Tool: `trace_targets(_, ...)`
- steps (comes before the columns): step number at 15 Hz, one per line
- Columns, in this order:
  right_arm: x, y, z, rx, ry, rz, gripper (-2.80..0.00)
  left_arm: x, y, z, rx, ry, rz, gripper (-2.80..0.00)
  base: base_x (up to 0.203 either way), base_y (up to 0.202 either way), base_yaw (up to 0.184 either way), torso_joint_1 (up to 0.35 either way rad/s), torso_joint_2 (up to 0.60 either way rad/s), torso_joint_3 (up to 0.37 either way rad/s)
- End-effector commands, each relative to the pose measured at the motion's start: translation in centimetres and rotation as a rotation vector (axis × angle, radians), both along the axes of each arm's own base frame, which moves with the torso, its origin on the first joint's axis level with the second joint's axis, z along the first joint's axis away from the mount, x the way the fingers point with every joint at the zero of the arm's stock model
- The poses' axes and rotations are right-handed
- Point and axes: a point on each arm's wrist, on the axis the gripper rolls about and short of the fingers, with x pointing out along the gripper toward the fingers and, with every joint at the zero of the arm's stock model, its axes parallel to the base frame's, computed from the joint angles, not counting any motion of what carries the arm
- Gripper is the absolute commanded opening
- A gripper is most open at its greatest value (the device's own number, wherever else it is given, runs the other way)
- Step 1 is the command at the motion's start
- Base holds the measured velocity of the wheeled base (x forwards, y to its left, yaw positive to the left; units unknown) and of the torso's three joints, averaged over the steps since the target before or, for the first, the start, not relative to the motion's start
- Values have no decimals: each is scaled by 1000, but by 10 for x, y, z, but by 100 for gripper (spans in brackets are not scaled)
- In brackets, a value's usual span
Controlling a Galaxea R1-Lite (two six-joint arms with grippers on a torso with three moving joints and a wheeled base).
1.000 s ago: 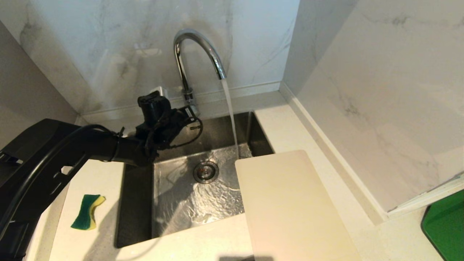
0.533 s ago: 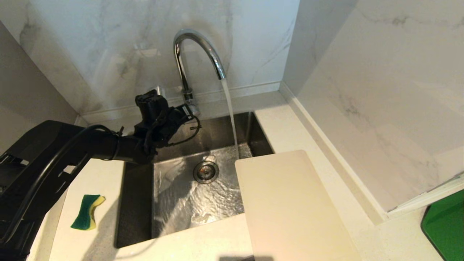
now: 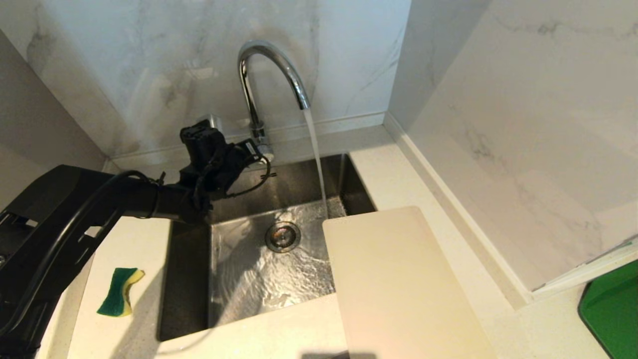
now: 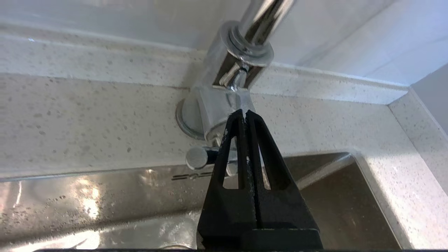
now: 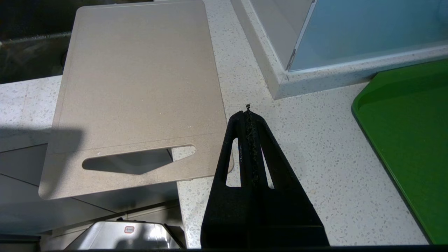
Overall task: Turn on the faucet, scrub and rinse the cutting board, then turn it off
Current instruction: Turn off the tap
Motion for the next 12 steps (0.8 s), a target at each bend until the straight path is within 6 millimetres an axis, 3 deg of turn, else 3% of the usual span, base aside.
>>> trace_targets(1, 0, 0, 0, 0, 1, 0, -280, 2, 4, -1, -2, 3, 13, -280, 0, 0, 0, 0, 0, 0)
trace_targets(12, 0, 0, 0, -2, 1, 0, -280, 6, 3, 1, -12, -17, 14, -280, 0, 0, 0, 0, 0, 0)
